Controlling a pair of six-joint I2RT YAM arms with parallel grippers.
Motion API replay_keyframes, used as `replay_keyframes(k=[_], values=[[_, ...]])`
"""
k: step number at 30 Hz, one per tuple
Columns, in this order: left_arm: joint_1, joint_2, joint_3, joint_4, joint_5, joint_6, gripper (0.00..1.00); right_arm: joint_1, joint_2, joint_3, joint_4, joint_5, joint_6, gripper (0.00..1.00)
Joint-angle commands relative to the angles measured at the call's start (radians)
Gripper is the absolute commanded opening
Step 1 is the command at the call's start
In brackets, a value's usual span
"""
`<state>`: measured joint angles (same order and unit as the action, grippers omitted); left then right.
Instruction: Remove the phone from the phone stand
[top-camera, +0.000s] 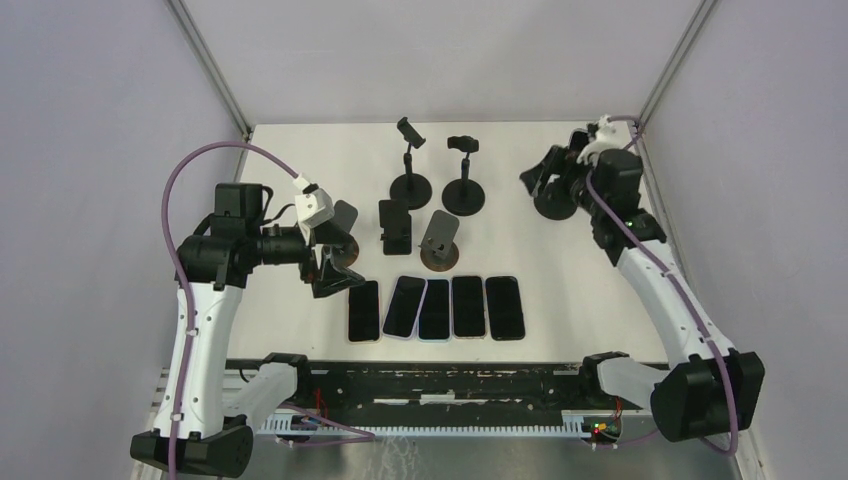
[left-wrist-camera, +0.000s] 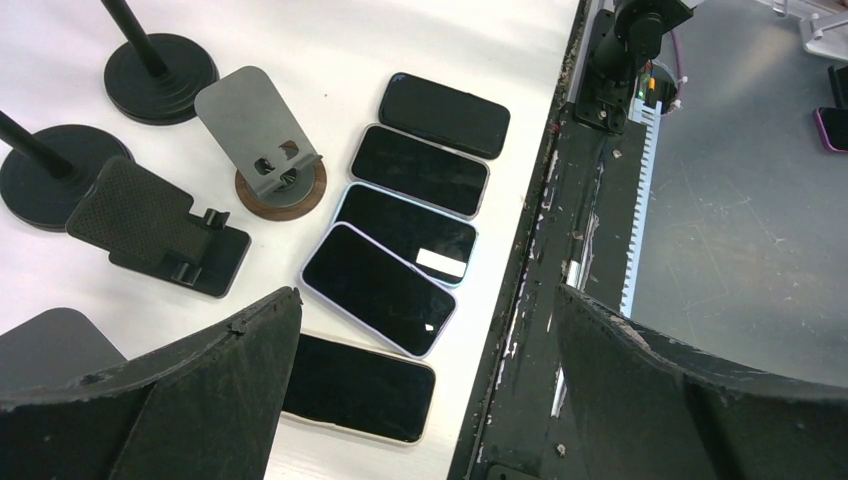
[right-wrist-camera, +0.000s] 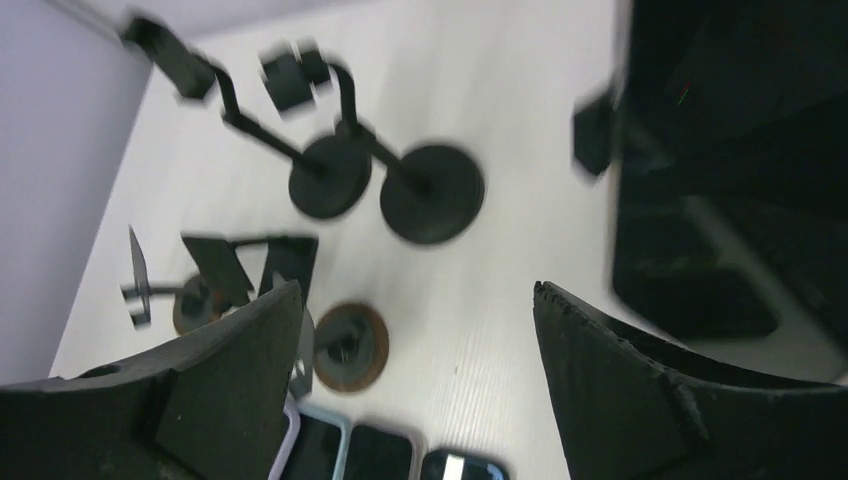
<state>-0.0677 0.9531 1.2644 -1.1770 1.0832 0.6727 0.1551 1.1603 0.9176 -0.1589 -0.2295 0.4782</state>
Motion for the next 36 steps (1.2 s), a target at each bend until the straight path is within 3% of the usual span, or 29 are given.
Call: replay_keyframes(k=[1, 7, 11, 23, 28, 36], values=[[0.003, -0.01, 0.008, 0.004, 0.034, 0.03, 1.0, -0.046, -0.034, 0.216, -0.18, 0.192, -0.095, 0.9], [0.003, 0.006, 0.029, 0.005, 0.042, 0.022, 1.0, -0.134, 0.052, 0.424, -0.26, 0.288, -0.141, 0.91], [0.003, 0.002, 0.038, 0.004, 0.05, 0.011, 1.0, -0.149, 0.085, 0.476, -0.252, 0.406, -0.188, 0.92], [0.003, 0.013, 0.077, 0.003, 0.046, -0.02, 1.0, -0.255, 0.232, 0.448, -0.127, -0.005, -0.149, 0.87], [0.003, 0.013, 0.084, -0.002, 0.036, -0.019, 1.0, -0.256, 0.274, 0.444, -0.12, -0.089, -0.12, 0.72], [0.003, 0.015, 0.077, -0.003, 0.037, -0.015, 1.0, -0.257, 0.178, 0.343, -0.095, -0.107, -0.115, 0.67]])
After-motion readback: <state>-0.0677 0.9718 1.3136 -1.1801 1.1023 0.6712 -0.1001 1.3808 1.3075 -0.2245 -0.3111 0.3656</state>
